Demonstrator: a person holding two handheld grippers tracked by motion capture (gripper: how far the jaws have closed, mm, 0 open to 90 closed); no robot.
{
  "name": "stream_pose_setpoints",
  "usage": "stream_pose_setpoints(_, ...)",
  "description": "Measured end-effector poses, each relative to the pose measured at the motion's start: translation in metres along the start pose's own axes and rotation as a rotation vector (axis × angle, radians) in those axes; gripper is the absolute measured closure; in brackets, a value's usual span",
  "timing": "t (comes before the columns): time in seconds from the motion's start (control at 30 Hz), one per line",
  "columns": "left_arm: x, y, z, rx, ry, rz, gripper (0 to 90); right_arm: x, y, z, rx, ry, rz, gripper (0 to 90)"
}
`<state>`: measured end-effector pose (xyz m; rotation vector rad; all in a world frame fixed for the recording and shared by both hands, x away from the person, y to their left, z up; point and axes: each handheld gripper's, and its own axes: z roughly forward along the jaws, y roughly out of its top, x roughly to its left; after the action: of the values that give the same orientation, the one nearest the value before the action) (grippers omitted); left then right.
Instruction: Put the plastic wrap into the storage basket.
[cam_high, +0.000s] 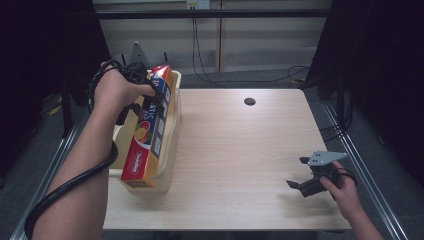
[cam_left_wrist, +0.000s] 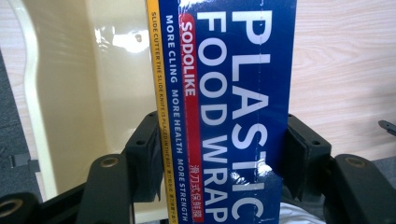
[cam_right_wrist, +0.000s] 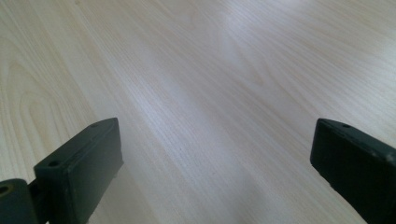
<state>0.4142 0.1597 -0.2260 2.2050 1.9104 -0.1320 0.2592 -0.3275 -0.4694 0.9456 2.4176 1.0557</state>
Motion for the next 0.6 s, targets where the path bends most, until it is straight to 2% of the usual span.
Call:
stream_pose_setpoints(0.03, 0.002, 0.000, 0.000, 0.002, 0.007, 0.014, 40.6, 0.000, 0.000, 0.000, -0.001, 0.001, -0.002, 2.0)
stream_pose_setpoints(0.23, 0.007, -0.001, 0.001, 0.004, 0.017, -0.003, 40.6, 0.000, 0.000, 0.000, 0.002, 0.000, -0.004, 2.0)
stream_pose_setpoints(0.6, 0.014, -0.003, 0.006, 0.023, 0.034, -0.005, 40.6, 0.000, 0.001, 0.001, 0.001, -0.003, -0.005, 2.0)
